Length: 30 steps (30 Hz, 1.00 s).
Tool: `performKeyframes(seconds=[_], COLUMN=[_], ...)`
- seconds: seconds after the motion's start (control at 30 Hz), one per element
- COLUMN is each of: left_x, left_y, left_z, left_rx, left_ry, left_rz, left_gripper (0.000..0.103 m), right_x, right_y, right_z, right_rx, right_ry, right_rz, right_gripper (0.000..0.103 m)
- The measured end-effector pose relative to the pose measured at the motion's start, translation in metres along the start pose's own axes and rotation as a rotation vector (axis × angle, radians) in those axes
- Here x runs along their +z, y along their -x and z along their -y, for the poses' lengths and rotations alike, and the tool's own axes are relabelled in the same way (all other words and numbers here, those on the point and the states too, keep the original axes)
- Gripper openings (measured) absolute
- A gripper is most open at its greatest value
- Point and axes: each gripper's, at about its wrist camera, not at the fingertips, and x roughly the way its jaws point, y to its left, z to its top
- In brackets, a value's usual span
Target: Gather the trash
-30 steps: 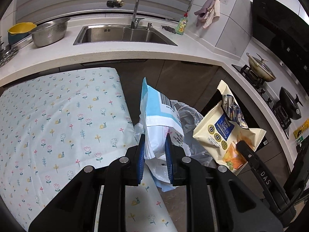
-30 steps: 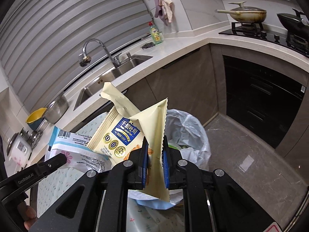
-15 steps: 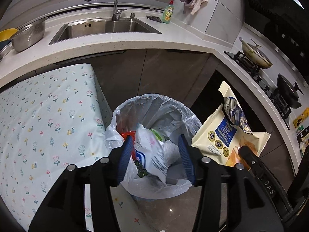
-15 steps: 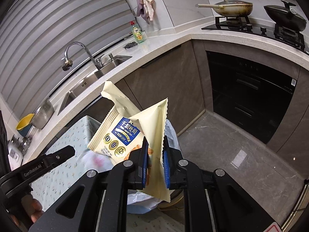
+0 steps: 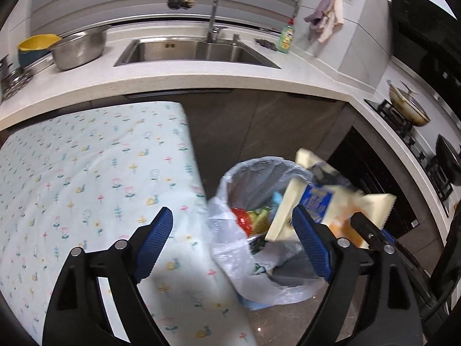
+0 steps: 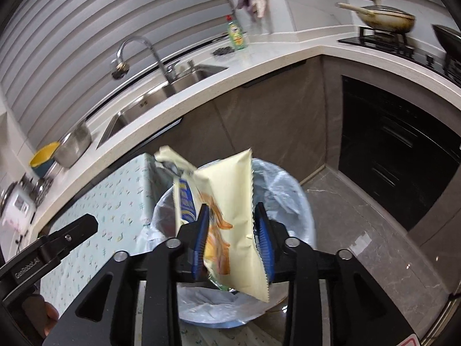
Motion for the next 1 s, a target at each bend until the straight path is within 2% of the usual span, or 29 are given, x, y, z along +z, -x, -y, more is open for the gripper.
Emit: performKeyframes(seconds=[0.03,0.27,0.6,0.87,1.0], left_x=[0.0,-0.004,-0.022,-0.04,-0.049], left_y=[0.0,0.004,0.023,0.051,0.063], left_z=[-0.006,-0.03,-0.029,-0.024,-0.023], left_rx=[0.013,0.063,0.126,0.158,0.169], left_ry=[0.01,0.042,0.0,-0.026,-0.033], left_rz=[0.002,-0.002,0.007,0.013,0.012], left_gripper=[0.086,0.087,0.089,0.094,0.095], right_x=[-0.001,-0.005,-0.014,-0.031,-0.039], right_y=[-0.003,0.003,0.046,0.08,0.094], right_z=[-0.005,-0.024,-0.037,-0.036,-0.034], right_rx=[-0.004,0.003,-0.069,-0.1,-0.108], right_ry=[0.012,0.044,0.151,0.196,0.194], right_rz=[-0.002,0.009,0.027,-0.016,-0.014], right_gripper=[0.051,0.061,0.083,0.086,0.096])
